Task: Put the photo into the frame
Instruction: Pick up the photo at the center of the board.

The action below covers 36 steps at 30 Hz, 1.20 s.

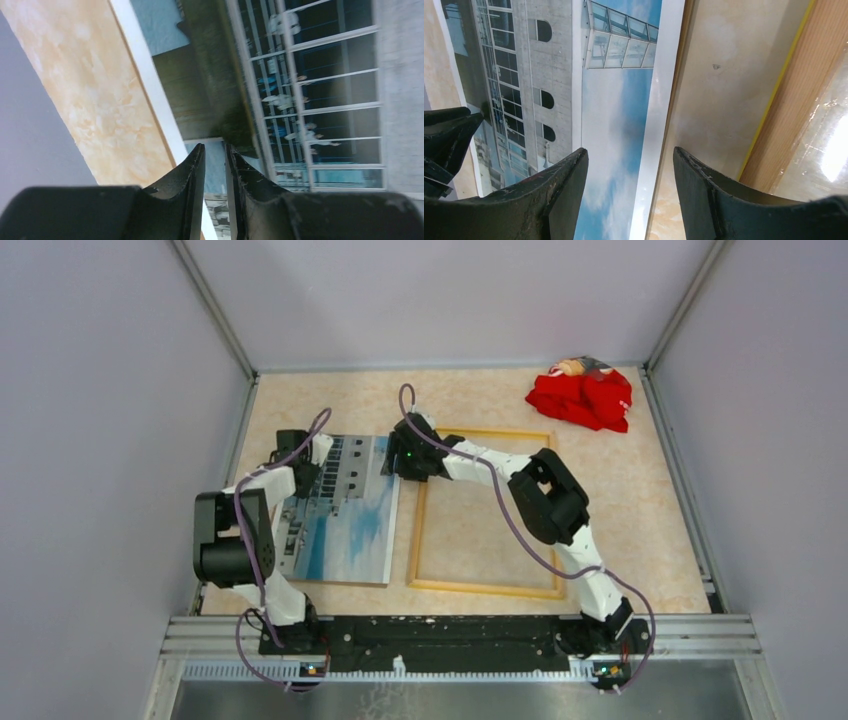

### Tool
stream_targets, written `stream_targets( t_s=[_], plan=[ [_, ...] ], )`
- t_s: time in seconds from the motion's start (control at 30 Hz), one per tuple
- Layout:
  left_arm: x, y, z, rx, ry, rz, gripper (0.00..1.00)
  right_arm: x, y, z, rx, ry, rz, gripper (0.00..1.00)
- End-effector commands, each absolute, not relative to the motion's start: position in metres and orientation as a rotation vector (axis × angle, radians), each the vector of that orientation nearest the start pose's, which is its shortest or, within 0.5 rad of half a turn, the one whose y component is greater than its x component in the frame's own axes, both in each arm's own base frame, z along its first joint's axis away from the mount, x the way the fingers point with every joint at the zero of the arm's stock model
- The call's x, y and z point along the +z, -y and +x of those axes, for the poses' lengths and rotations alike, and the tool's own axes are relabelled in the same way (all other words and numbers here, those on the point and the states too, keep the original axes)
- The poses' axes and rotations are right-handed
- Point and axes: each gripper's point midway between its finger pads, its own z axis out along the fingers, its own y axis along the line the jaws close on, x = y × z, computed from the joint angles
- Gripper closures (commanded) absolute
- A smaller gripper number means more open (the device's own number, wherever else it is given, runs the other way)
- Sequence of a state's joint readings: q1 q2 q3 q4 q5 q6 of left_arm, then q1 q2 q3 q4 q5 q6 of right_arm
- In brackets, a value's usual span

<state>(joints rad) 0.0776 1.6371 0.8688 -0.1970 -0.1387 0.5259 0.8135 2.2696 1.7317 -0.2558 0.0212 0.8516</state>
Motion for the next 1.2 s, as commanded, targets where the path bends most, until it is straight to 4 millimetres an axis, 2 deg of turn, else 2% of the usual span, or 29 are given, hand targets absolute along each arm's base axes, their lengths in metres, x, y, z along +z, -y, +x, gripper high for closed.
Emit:
stream_targets(
  t_s=[0.0, 0.33, 0.67, 0.93, 1.17],
  plan=[
    [0.001, -0.043, 0.337, 0.284, -2.596, 0.582, 0.72, 0.039, -0.440, 0.388, 0.655, -2.505, 0.027, 0.37],
    [-0.007, -0.038, 0.332, 0.247, -2.624, 0.580, 0.73, 0.066, -0.460, 0.374, 0.737, -2.452, -0.025, 0.37],
    [-0.007, -0.038, 0.330, 0.242, -2.625, 0.587, 0.73, 0.068, -0.468, 0.366, 0.839, -2.444, -0.007, 0.37],
    [-0.007, -0.039, 0.330, 0.251, -2.627, 0.591, 0.74, 0.110, -0.471, 0.361, 0.940, -2.370, -0.017, 0.38],
    [-0.008, -0.039, 0.329, 0.248, -2.630, 0.591, 0.74, 0.118, -0.477, 0.355, 0.961, -2.364, -0.045, 0.38]
  ],
)
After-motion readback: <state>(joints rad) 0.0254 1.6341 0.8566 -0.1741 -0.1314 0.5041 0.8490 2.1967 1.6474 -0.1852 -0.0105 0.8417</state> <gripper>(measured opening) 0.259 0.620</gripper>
